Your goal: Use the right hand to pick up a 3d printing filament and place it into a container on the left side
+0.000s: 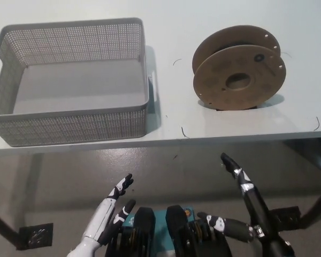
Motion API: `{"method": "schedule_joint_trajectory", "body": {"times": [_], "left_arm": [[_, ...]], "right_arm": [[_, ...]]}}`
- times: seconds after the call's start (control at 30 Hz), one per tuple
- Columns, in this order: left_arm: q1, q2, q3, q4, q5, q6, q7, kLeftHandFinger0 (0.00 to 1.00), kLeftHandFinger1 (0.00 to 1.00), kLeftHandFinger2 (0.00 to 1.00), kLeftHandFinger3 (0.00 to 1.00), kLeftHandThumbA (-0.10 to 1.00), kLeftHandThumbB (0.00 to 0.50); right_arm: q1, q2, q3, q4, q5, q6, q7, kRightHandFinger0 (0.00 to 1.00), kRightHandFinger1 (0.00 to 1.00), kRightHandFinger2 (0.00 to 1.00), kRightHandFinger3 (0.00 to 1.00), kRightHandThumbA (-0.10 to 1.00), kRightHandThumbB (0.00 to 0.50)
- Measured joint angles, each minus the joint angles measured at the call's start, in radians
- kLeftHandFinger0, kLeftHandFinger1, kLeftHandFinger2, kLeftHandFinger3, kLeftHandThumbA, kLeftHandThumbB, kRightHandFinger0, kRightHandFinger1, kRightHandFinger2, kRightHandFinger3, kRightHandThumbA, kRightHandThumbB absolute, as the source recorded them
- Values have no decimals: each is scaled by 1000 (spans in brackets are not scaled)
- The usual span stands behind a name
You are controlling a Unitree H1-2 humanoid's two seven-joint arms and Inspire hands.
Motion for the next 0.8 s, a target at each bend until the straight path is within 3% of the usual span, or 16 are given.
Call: {"method": "schedule_joint_trajectory", "body": {"times": [0.13, 0.17, 0.4, 0.77, 0.8], "left_arm": [[-3, 0, 1, 0, 11, -8, 0, 1000, 1000, 1000, 1000, 1000, 280], [-3, 0, 0, 1, 12, -8, 0, 1000, 1000, 1000, 1000, 1000, 281], [-3, 0, 1, 2, 15, -9, -1, 1000, 1000, 1000, 1000, 1000, 291], [-4, 1, 3, 3, 16, -9, -2, 1000, 1000, 1000, 1000, 1000, 283], [-3, 1, 3, 3, 16, -9, -2, 1000, 1000, 1000, 1000, 1000, 281]], "right_arm": [[23, -11, -8, -140, -16, 1, 4, 1000, 1000, 1000, 1000, 960, 262], [19, -19, -15, -173, -16, 10, 7, 1000, 1000, 1000, 1000, 967, 306], [-142, -150, -106, -341, -19, 138, 51, 1000, 1000, 1000, 1000, 1000, 432], [-504, -437, -151, -281, -13, 394, 185, 1000, 1000, 1000, 1000, 1000, 391], [-526, -457, -148, -273, -12, 417, 201, 1000, 1000, 1000, 1000, 1000, 411]]}}
